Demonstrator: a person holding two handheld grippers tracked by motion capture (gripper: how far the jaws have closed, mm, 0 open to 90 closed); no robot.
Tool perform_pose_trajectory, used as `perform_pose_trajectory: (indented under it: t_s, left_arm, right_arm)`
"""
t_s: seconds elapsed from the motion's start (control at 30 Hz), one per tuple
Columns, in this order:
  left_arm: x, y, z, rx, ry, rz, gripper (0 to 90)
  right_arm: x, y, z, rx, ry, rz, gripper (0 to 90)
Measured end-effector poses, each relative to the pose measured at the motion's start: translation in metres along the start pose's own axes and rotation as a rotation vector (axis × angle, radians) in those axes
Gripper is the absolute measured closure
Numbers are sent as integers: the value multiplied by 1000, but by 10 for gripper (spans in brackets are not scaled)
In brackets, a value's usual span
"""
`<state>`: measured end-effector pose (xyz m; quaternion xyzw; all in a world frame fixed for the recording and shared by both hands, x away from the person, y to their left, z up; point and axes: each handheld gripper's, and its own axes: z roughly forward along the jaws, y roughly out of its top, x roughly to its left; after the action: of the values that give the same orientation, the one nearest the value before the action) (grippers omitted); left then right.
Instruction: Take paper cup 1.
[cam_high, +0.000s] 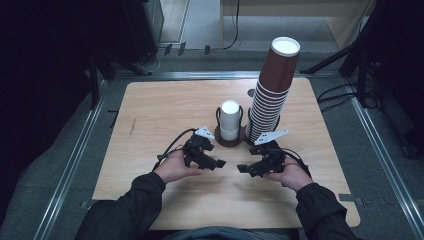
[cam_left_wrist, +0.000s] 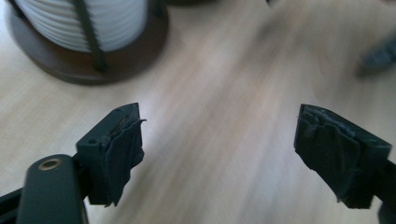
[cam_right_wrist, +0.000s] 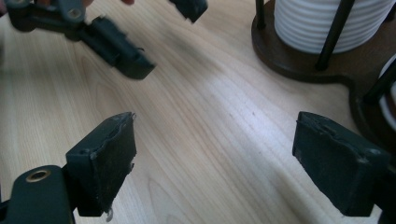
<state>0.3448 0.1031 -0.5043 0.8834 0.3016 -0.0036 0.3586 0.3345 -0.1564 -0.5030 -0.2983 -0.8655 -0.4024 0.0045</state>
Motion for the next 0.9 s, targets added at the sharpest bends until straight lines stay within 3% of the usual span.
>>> perform_pose_trajectory:
  t_s: [0.03, 0.07, 0.13, 0.2, 0.4, 0.5, 0.63, 0.9]
  left_arm:
    - [-3, 0, -3, 33, -19, 21, 139]
    - [-3, 0, -3, 33, -19, 21, 140]
    - [-4, 0, -7, 50, 3, 15, 162]
    - [-4, -1, -11, 49, 33, 45, 165]
    - [4, -3, -19, 15, 17, 41, 231]
    - [6, -5, -20, 18, 30, 47, 245]
    - [8, -6, -25, 5, 17, 39, 289]
    - [12, -6, -31, 2, 35, 43, 334]
  right_arm:
    - [-1, 2, -1, 5, 3, 0, 136]
    - [-1, 2, -1, 5, 3, 0, 136]
    - [-4, 4, -3, -9, 25, 10, 138]
    - [-5, 6, -6, -23, 6, 12, 172]
    - [-4, 7, -3, -24, 13, -11, 165]
    - [-4, 8, 0, -5, -6, -7, 237]
    - [-3, 9, 0, -5, -5, -42, 360]
    - [-5, 14, -1, -37, -50, -15, 430]
